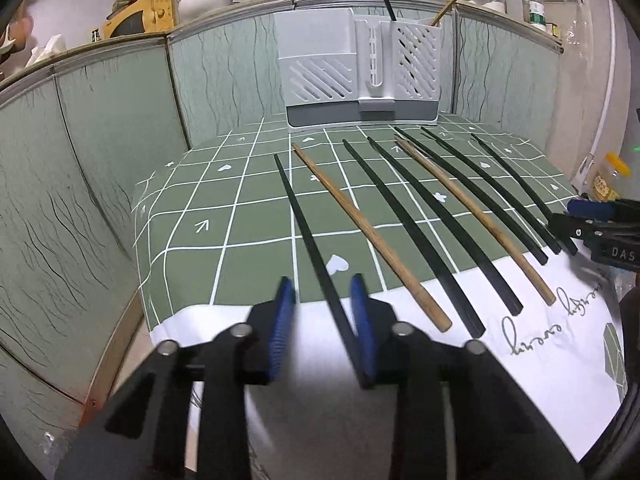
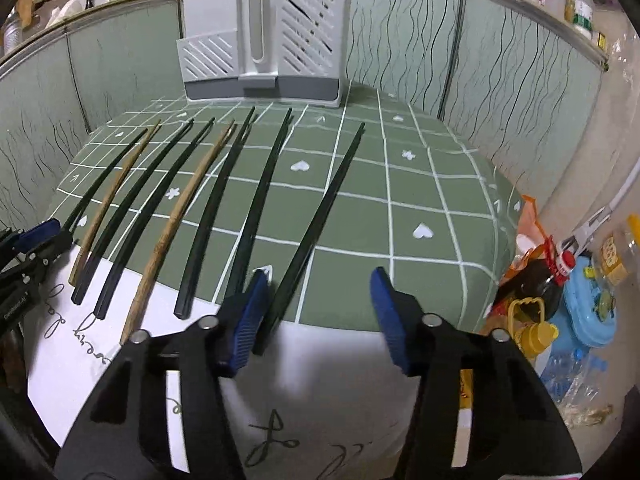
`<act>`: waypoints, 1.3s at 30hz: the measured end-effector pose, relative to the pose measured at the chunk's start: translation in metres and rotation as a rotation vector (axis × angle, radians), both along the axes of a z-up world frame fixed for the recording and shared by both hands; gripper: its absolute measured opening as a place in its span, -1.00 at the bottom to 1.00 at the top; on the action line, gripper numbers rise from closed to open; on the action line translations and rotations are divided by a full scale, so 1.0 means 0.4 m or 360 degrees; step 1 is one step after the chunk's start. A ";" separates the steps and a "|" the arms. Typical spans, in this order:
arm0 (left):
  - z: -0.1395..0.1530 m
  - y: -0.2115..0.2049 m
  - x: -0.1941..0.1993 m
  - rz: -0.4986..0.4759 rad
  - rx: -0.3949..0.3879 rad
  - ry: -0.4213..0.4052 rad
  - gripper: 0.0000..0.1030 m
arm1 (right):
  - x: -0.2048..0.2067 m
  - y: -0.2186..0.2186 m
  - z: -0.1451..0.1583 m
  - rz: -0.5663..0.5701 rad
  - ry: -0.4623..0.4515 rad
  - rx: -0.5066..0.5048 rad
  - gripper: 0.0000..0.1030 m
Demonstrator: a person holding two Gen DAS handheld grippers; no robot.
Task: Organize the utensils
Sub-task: 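Grasp a black chopstick with the right gripper while the left gripper grasps another black chopstick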
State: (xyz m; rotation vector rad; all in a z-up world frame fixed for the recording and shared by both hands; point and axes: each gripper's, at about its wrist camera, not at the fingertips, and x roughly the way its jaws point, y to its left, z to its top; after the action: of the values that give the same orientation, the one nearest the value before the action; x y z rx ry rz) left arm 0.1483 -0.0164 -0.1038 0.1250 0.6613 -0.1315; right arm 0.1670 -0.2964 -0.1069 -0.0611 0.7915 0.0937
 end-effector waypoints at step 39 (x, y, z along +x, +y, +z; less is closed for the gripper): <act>0.204 0.124 -0.006 0.0042 -0.0205 -0.0143 -0.88 | -0.086 -0.084 0.189 -0.0040 -0.0240 0.0235 -0.88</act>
State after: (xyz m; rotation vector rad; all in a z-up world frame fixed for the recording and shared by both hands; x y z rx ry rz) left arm 0.1460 0.0334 -0.0223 -0.0019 0.5632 -0.1422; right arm 0.1328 -0.3299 -0.0312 0.0809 0.6329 0.1222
